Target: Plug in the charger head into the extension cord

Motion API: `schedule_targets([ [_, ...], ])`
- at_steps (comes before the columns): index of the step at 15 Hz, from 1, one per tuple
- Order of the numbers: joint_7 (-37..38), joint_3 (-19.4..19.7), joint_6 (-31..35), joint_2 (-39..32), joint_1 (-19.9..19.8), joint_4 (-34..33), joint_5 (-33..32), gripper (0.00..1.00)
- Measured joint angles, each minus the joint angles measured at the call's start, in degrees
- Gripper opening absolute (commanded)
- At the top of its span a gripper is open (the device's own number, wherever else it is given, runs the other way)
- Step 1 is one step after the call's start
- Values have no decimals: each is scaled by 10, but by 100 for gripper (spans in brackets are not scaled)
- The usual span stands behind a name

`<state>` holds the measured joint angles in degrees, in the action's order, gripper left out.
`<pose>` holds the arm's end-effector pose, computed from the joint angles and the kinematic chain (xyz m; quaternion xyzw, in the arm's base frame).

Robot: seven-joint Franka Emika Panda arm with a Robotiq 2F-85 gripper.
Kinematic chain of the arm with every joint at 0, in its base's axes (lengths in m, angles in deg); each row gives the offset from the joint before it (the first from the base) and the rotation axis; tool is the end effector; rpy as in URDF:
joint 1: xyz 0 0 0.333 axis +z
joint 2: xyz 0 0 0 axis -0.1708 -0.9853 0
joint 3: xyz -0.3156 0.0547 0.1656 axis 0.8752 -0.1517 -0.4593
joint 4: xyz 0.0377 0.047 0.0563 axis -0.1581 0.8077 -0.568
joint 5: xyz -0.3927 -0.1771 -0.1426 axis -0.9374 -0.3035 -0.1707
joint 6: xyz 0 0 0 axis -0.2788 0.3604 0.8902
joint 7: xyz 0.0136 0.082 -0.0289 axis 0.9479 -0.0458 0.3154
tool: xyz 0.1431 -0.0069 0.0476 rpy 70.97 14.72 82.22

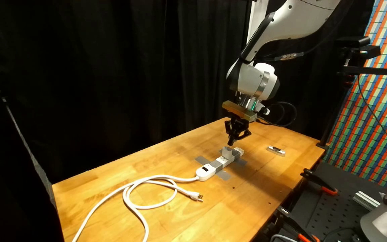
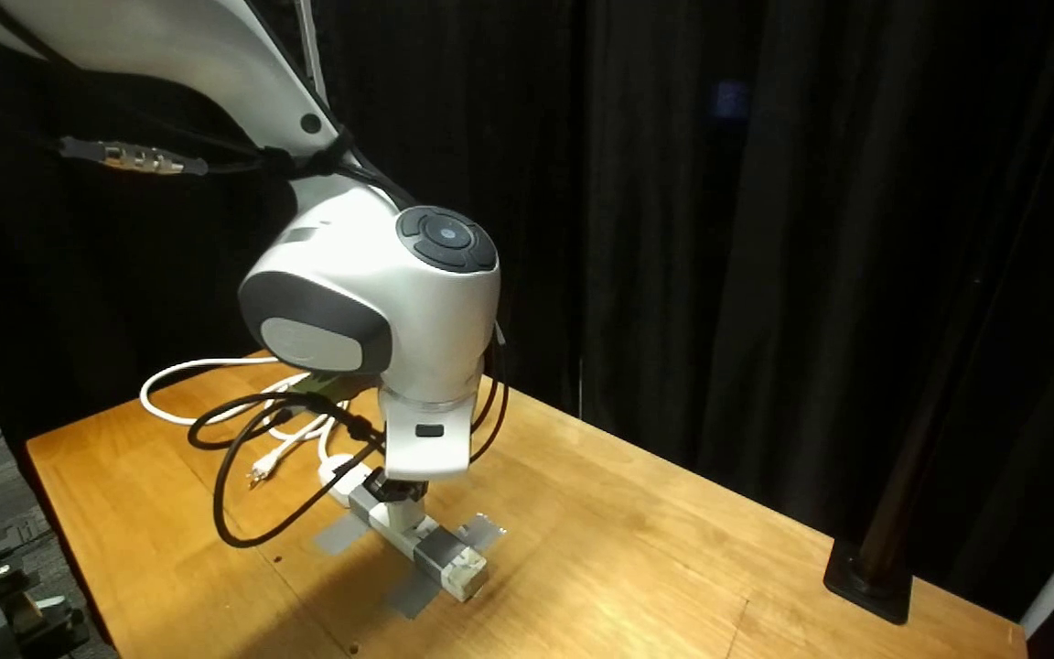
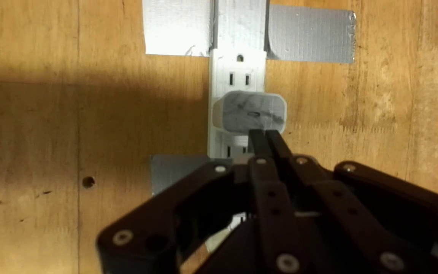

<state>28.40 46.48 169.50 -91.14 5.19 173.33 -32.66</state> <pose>0.5585 -0.1139 0.0775 -0.7193 0.6726 0.0857 0.1515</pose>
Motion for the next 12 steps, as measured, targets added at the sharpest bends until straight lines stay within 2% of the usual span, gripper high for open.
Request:
schedule_targets([
  [7, -9, -8, 26, 6, 0, 18, 4, 9],
  [12, -54, -29, 65, 4, 0, 26, 47, 9],
])
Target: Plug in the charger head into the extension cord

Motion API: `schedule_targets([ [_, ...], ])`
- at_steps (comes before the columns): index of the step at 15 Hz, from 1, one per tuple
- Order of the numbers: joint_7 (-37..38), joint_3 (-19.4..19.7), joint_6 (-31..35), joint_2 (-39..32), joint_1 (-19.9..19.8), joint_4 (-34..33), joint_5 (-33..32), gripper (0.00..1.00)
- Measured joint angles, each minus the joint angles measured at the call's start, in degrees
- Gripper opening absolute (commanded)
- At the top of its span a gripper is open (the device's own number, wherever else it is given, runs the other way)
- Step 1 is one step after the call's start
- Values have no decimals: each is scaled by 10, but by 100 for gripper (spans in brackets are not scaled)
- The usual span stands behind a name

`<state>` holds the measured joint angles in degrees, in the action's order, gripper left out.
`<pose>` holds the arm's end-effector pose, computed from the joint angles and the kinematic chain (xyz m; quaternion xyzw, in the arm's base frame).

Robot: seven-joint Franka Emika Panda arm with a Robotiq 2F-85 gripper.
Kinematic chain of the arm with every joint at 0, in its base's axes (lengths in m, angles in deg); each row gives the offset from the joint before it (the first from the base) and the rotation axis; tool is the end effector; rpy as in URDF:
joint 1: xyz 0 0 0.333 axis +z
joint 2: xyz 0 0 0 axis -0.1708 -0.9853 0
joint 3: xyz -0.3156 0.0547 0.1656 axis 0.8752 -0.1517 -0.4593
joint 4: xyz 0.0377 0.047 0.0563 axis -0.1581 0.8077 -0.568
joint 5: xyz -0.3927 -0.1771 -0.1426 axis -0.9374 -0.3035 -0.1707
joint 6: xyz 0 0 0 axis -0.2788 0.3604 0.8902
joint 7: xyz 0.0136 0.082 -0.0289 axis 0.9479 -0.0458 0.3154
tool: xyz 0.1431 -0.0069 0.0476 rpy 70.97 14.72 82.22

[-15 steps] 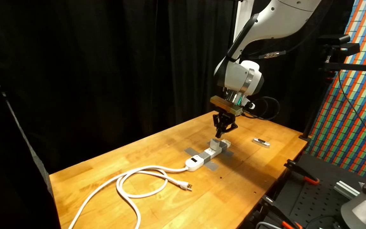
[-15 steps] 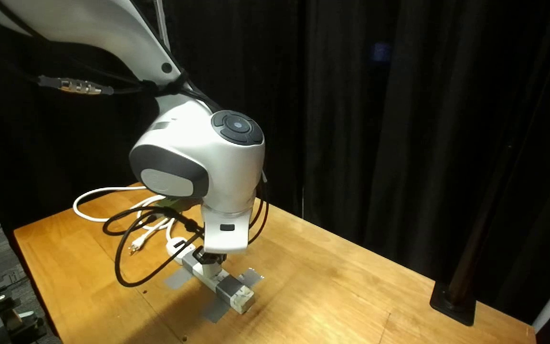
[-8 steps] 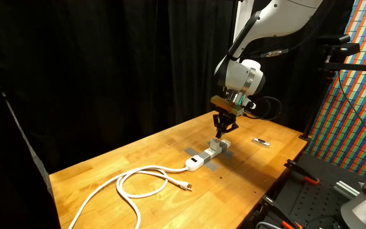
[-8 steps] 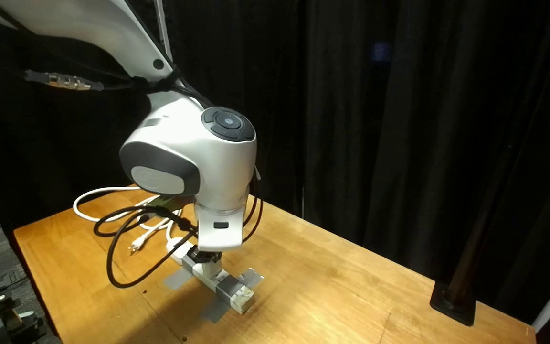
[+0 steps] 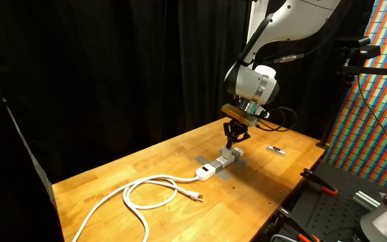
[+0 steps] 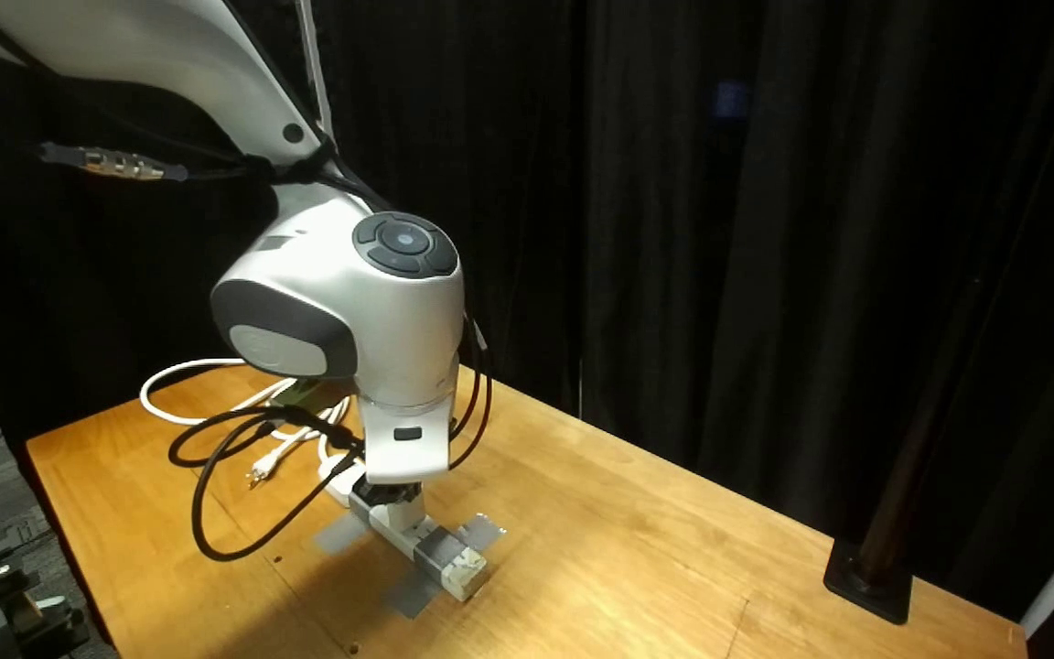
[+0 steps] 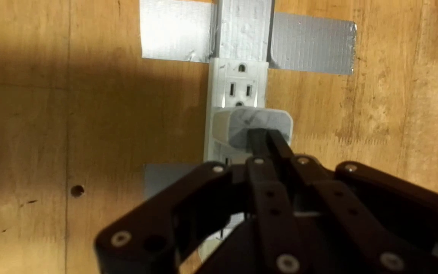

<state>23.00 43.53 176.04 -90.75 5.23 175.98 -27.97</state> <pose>0.5497 -0.0957 0.0710 -0.7333 0.6594 0.0520 0.1572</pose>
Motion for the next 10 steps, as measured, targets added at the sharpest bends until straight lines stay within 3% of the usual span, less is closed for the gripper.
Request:
schedule_targets([
  [10, -57, -11, 59, -3, -1, 11, 55, 10],
])
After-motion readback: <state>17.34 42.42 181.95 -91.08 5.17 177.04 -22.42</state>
